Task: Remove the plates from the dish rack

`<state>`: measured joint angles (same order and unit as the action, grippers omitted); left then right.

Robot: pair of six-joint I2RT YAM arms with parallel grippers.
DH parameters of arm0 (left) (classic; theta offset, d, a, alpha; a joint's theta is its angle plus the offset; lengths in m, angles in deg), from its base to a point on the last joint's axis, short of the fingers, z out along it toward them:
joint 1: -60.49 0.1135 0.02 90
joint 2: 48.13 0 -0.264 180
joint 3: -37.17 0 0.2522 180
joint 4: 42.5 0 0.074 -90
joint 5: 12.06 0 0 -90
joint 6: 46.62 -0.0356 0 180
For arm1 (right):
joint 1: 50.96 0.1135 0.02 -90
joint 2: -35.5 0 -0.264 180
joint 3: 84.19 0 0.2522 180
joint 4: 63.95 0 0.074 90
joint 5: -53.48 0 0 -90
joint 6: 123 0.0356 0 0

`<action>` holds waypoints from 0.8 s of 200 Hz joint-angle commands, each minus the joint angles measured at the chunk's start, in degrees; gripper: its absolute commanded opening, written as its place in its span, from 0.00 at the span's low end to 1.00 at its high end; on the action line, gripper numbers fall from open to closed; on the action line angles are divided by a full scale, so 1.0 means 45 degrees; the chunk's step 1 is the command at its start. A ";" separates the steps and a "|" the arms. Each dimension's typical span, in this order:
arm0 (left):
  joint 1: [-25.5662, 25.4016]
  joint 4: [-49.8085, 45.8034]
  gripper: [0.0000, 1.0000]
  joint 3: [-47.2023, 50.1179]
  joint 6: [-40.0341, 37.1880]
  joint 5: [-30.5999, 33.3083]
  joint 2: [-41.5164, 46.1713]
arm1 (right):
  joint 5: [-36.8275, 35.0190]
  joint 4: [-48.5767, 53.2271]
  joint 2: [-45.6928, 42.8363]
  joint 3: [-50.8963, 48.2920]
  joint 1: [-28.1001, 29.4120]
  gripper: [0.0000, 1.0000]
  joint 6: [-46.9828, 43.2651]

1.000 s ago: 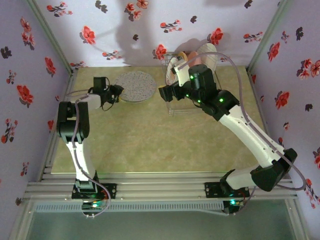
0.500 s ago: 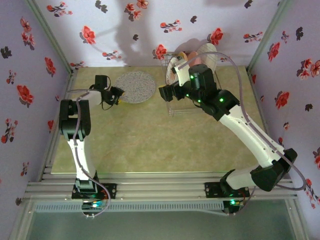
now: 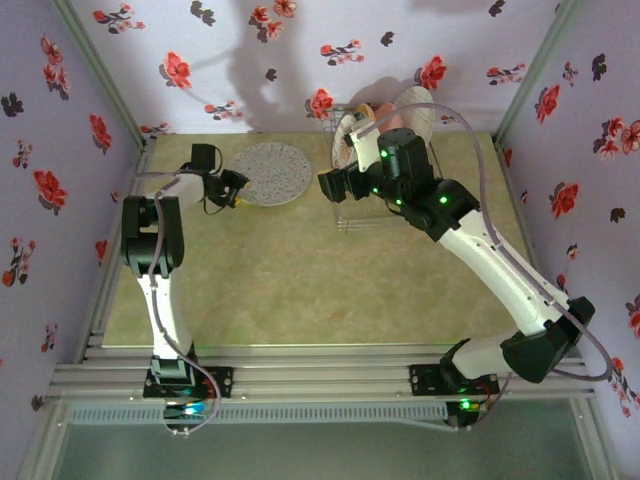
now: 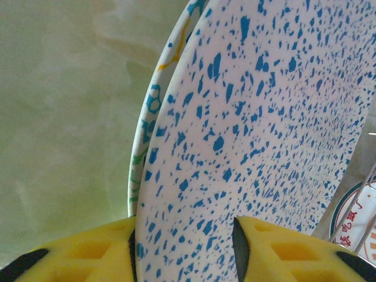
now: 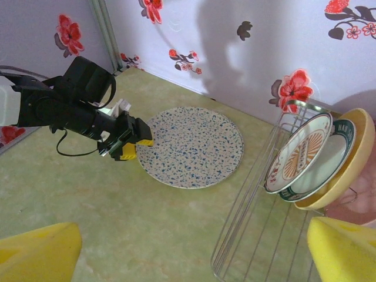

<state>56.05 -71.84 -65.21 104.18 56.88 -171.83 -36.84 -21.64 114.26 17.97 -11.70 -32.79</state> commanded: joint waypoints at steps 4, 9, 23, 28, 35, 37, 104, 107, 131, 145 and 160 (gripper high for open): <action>-0.0046 -0.0782 0.49 -0.0453 -0.0433 0.0185 -0.0290 | -0.0393 0.0178 -0.0179 0.0385 -0.0074 0.99 0.0247; -0.0042 -0.0843 0.50 -0.0480 -0.0469 0.0205 -0.0270 | -0.0418 0.0178 -0.0195 0.0393 -0.0078 0.99 0.0265; -0.0047 -0.1036 0.54 -0.0555 -0.0566 0.0263 -0.0195 | -0.0519 0.0233 -0.0226 0.0444 -0.0073 0.99 0.0285; -0.0066 -0.1139 0.55 -0.0608 -0.0613 0.0286 -0.0159 | -0.0587 0.0251 -0.0226 0.0467 -0.0091 0.99 0.0304; -0.0066 -0.1321 0.57 -0.0675 -0.0693 0.0348 -0.0110 | -0.0699 0.0292 -0.0225 0.0524 -0.0095 0.99 0.0339; -0.0066 -0.1387 0.58 -0.0706 -0.0716 0.0360 -0.0099 | -0.0732 0.0309 -0.0229 0.0544 -0.0108 0.99 0.0343; -0.0113 -0.2563 0.70 -0.0959 -0.1233 0.0756 0.0395 | -0.2505 0.1476 -0.0140 0.1607 -0.0925 0.99 0.0677; -0.0109 -0.2617 0.70 -0.0952 -0.1275 0.0806 0.0455 | -0.2559 0.1541 -0.0142 0.1679 -0.0978 0.99 0.0677; -0.0134 -0.2948 0.71 -0.0707 -0.1365 0.1264 0.1162 | -0.3799 0.2125 -0.0178 0.2207 -0.1636 0.99 0.0540; -0.0214 -0.2910 0.71 -0.0438 -0.1318 0.1472 0.1802 | -0.4852 0.2597 -0.0111 0.2558 -0.2298 0.99 0.0762; -0.0431 -0.2924 0.73 -0.0247 -0.1315 0.1764 0.2656 | -0.5293 0.2881 -0.0028 0.2772 -0.3288 0.99 0.1175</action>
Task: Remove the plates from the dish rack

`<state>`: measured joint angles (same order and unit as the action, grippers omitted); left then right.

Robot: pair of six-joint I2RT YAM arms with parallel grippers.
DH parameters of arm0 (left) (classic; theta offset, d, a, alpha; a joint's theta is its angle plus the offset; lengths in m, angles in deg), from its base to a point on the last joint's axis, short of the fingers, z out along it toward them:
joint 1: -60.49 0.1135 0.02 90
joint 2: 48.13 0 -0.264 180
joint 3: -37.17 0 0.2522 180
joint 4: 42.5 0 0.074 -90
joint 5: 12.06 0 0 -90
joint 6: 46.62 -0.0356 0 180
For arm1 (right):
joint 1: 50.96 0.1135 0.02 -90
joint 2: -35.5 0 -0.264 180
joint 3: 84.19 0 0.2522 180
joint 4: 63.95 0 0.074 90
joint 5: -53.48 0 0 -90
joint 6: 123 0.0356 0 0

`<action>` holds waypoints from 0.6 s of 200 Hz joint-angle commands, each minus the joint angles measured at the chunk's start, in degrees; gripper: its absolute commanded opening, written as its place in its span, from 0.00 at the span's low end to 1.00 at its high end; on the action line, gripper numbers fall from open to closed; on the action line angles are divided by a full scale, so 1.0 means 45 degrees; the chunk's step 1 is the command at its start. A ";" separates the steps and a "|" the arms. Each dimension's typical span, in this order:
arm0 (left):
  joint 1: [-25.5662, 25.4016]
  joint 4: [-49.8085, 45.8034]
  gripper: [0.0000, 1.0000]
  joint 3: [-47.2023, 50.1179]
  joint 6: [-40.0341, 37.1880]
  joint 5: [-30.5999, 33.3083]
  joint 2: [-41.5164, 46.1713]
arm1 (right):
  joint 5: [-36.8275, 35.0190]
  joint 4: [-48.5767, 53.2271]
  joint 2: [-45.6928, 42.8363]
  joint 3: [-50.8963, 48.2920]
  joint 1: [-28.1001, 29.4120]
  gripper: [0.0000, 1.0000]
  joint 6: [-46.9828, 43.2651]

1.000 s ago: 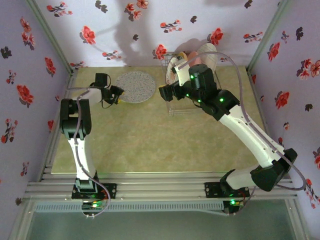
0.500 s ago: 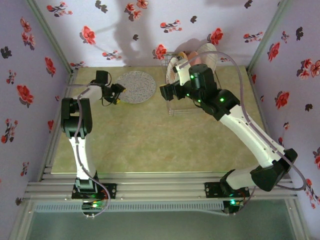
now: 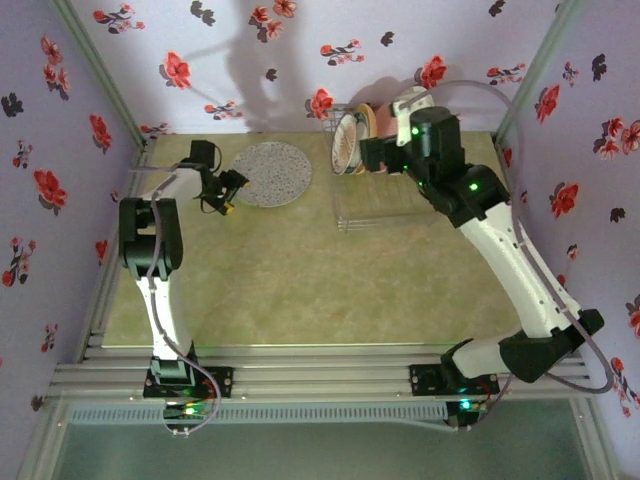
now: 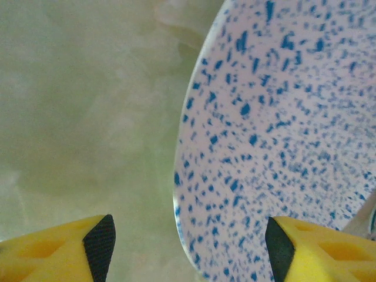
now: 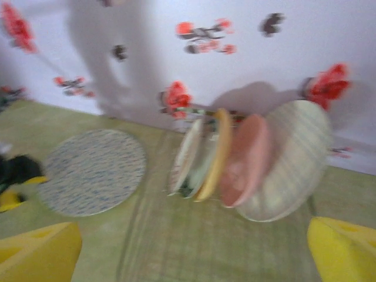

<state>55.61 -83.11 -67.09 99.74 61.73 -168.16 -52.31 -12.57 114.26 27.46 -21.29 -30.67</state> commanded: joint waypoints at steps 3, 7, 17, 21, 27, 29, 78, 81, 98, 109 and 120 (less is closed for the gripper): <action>-0.0413 -0.0427 0.75 0.0206 -0.0331 0.0749 0.2021 | -0.1861 0.0875 -0.0011 0.0674 -0.1370 0.99 0.0810; -0.0495 -0.0450 0.76 0.0227 -0.0326 0.0818 0.2233 | -0.1819 0.0872 0.0019 0.0687 -0.1691 0.99 0.1012; -0.0793 -0.0425 0.76 0.0248 -0.0402 0.0975 0.2836 | -0.1677 0.0806 0.0188 0.0708 -0.2491 0.99 0.1541; -0.0934 -0.0423 0.76 0.0244 -0.0464 0.1044 0.3060 | -0.1550 0.0752 0.0279 0.0708 -0.2804 0.99 0.1737; -0.1180 -0.0401 0.76 0.0234 -0.0555 0.1126 0.3416 | -0.1332 0.0644 0.0478 0.0698 -0.3254 0.99 0.2053; -0.1253 -0.0400 0.76 0.0239 -0.0591 0.1161 0.3534 | -0.1217 0.0604 0.0557 0.0691 -0.3425 0.99 0.2181; -0.3545 0.0747 0.76 0.1082 -0.1509 0.2160 0.6679 | 0.2136 -0.0903 0.3309 0.1085 -0.5871 0.94 0.4114; -0.3658 0.0942 0.76 0.1199 -0.1572 0.2205 0.6879 | 0.2261 -0.0918 0.3522 0.1195 -0.5929 0.94 0.4129; -0.4581 0.1891 0.76 0.1869 -0.2010 0.2622 0.7985 | 0.2938 -0.1201 0.4663 0.1607 -0.6037 0.92 0.3843; -0.5151 0.2678 0.75 0.2270 -0.2359 0.2809 0.8626 | 0.3508 -0.1466 0.5359 0.1758 -0.6100 0.90 0.3628; -0.5729 0.3304 0.75 0.2699 -0.2674 0.3073 0.9219 | 0.3877 -0.1429 0.6047 0.2083 -0.6158 0.87 0.3580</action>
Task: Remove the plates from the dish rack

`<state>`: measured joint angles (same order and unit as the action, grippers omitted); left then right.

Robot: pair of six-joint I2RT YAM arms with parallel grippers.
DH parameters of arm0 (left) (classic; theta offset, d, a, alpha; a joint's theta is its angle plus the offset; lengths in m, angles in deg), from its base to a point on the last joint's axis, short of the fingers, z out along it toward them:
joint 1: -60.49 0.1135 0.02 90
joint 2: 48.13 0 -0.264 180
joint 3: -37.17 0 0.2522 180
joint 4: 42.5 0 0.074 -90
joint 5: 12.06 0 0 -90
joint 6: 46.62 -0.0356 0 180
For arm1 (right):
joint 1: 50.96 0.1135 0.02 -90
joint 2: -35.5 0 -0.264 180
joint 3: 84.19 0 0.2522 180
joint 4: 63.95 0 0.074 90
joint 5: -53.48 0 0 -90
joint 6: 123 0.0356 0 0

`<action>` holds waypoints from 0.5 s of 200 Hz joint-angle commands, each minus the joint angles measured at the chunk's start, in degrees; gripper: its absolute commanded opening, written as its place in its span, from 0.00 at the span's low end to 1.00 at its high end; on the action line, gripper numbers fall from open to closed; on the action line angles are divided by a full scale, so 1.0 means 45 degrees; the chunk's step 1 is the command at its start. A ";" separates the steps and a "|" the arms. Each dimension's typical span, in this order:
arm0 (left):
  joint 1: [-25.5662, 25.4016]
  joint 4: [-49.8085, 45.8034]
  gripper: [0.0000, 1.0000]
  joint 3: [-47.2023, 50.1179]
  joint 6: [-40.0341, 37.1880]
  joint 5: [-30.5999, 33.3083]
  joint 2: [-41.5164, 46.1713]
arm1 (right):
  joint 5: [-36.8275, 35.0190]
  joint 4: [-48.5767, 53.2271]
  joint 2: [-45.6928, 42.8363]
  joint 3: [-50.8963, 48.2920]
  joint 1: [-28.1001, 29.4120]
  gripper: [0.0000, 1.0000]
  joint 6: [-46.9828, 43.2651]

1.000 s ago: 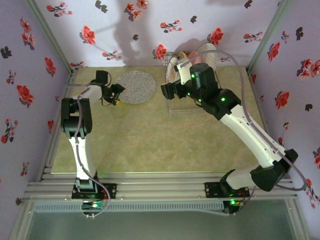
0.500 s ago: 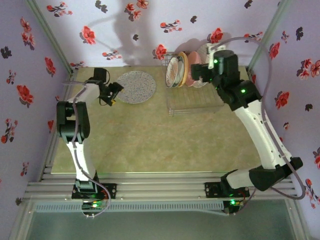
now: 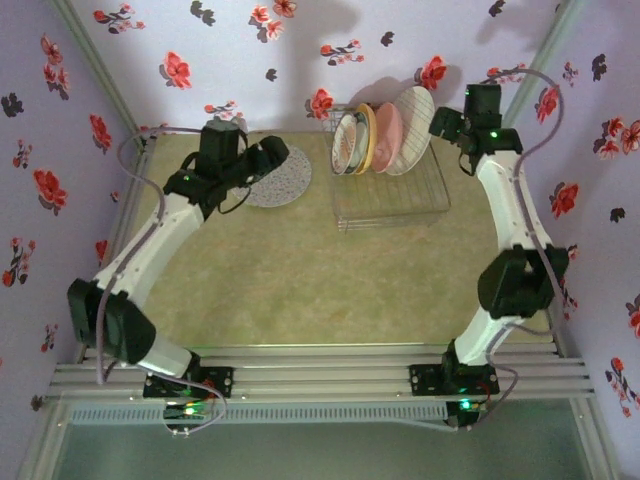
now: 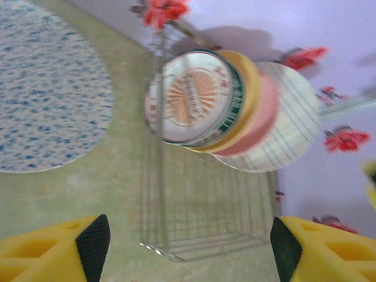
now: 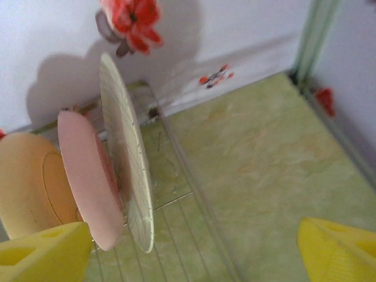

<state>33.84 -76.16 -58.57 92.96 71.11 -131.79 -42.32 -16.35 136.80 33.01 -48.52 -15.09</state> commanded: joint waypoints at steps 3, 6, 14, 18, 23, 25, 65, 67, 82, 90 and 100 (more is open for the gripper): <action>-0.1027 0.1909 0.75 0.0898 -0.1235 0.1054 0.1292 | 0.1702 -0.0529 0.1225 0.0977 -0.0121 0.87 0.0111; -0.1164 0.2065 0.75 0.0993 -0.1316 0.1120 0.1411 | 0.1766 -0.0480 0.1375 0.1074 -0.0130 0.86 0.0117; -0.1486 0.2369 0.75 0.1198 -0.1459 0.1188 0.1724 | 0.1872 -0.0386 0.1787 0.1340 -0.0162 0.85 0.0066; -0.1607 0.2479 0.75 0.1300 -0.1482 0.1223 0.1891 | 0.1892 -0.0375 0.1971 0.1428 -0.0169 0.84 0.0025; -0.1750 0.2559 0.75 0.1382 -0.1517 0.1256 0.2040 | 0.1924 -0.0364 0.2146 0.1543 -0.0170 0.83 -0.0003; -0.1781 0.2575 0.75 0.1405 -0.1534 0.1277 0.2099 | 0.1956 -0.0371 0.2214 0.1579 -0.0170 0.82 -0.0012; -0.2612 0.3056 0.74 0.1866 -0.1954 0.1540 0.3016 | 0.2363 -0.0456 0.3331 0.2127 -0.0224 0.75 -0.0346; -0.2646 0.3099 0.74 0.1883 -0.1994 0.1577 0.3056 | 0.2378 -0.0452 0.3374 0.2150 -0.0228 0.75 -0.0372; -0.2913 0.3225 0.74 0.1938 -0.2298 0.1913 0.3351 | 0.2429 -0.0431 0.3672 0.2337 -0.0258 0.72 -0.0478; -0.3014 0.3315 0.74 0.1956 -0.2454 0.2065 0.3493 | 0.2475 -0.0434 0.3826 0.2461 -0.0268 0.70 -0.0545; -0.3155 0.3452 0.74 0.2003 -0.2646 0.2300 0.3645 | 0.2530 -0.0460 0.3980 0.2587 -0.0268 0.68 -0.0615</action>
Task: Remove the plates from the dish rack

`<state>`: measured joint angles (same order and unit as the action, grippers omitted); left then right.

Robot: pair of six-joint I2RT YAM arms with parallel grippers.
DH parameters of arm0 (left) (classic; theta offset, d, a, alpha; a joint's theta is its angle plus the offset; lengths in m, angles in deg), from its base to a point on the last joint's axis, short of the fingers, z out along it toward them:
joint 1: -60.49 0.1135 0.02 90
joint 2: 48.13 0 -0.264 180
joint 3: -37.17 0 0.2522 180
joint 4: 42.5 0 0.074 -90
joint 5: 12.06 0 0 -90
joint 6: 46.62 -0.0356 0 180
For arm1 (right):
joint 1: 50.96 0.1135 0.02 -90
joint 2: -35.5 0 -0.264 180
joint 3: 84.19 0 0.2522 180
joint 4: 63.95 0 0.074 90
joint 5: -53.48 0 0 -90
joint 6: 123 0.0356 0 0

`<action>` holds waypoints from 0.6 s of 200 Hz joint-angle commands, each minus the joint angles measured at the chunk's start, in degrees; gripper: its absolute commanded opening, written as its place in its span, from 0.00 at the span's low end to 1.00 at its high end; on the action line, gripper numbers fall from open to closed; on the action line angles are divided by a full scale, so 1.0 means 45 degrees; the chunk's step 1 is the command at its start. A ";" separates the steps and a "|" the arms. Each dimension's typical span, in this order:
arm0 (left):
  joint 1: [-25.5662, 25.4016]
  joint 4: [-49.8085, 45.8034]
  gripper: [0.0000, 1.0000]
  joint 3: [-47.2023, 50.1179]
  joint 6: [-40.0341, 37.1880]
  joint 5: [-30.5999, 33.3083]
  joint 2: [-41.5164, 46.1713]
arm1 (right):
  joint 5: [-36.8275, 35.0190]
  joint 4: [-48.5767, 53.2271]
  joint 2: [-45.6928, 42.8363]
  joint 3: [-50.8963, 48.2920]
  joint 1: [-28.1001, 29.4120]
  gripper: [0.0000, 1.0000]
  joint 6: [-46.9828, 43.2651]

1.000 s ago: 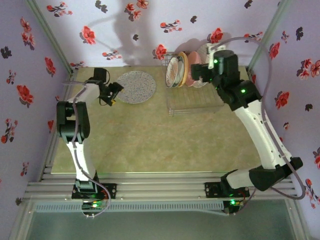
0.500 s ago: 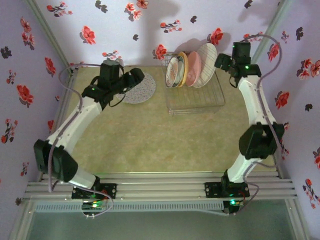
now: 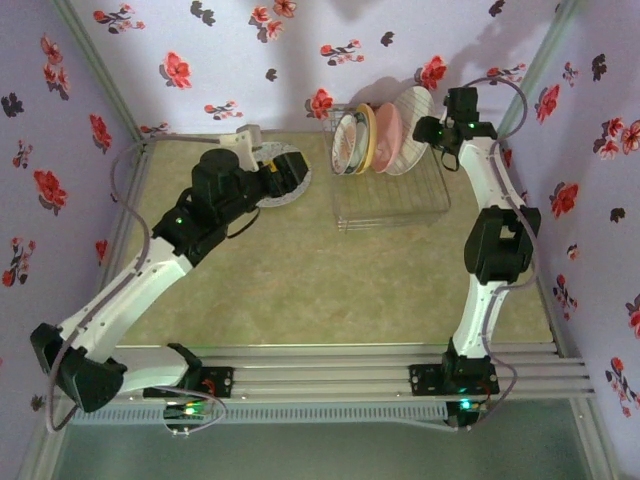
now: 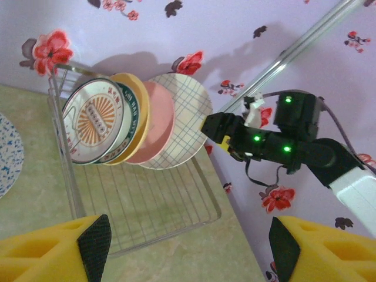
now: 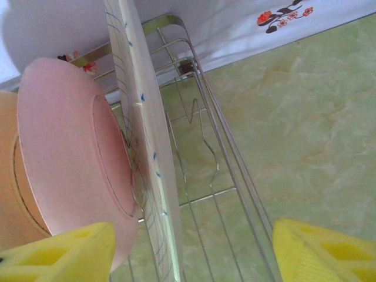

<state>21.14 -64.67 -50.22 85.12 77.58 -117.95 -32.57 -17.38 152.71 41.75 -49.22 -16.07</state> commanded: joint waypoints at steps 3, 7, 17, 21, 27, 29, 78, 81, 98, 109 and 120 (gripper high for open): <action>-0.0378 0.0955 0.74 0.0172 -0.0963 0.0935 0.0611 | 0.0389 -0.0224 0.0493 0.0670 -0.0113 0.67 -0.0416; -0.0443 0.1011 0.74 0.0198 -0.1017 0.1044 0.0656 | 0.0410 -0.0223 0.0573 0.0730 -0.0113 0.66 -0.0434; -0.0541 0.1169 0.74 0.0280 -0.1137 0.1276 0.0774 | 0.0428 -0.0201 0.0731 0.0869 -0.0131 0.64 -0.0489; -0.0568 0.1226 0.74 0.0327 -0.1181 0.1362 0.0813 | 0.0430 -0.0182 0.0769 0.0961 -0.0132 0.63 -0.0509; -0.0600 0.1333 0.74 0.0360 -0.1191 0.1464 0.0866 | 0.0417 -0.0150 0.0871 0.1040 -0.0132 0.62 -0.0553; -0.0617 0.1368 0.74 0.0388 -0.1199 0.1481 0.0877 | 0.0428 -0.0146 0.0893 0.1085 -0.0132 0.62 -0.0557; -0.0756 0.2180 0.74 0.0613 -0.1387 0.2027 0.1074 | 0.0568 0.0069 0.1380 0.1752 -0.0132 0.53 -0.0714; -0.0751 0.2229 0.74 0.0633 -0.1384 0.2047 0.1064 | 0.0578 0.0070 0.1398 0.1780 -0.0132 0.53 -0.0715; -0.0747 0.2485 0.74 0.0690 -0.1386 0.2130 0.1092 | 0.0644 0.0089 0.1500 0.1932 -0.0115 0.48 -0.0754; -0.0747 0.2569 0.74 0.0715 -0.1417 0.2232 0.1102 | 0.0686 0.0138 0.1551 0.2034 -0.0094 0.45 -0.0810; -0.0747 0.2718 0.74 0.0769 -0.1426 0.2348 0.1141 | 0.0676 0.0149 0.1582 0.2110 -0.0093 0.43 -0.0852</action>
<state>18.26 -56.76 -47.55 80.42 85.49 -114.24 -30.37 -17.33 158.78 48.48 -49.53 -18.72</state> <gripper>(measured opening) 0.741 0.450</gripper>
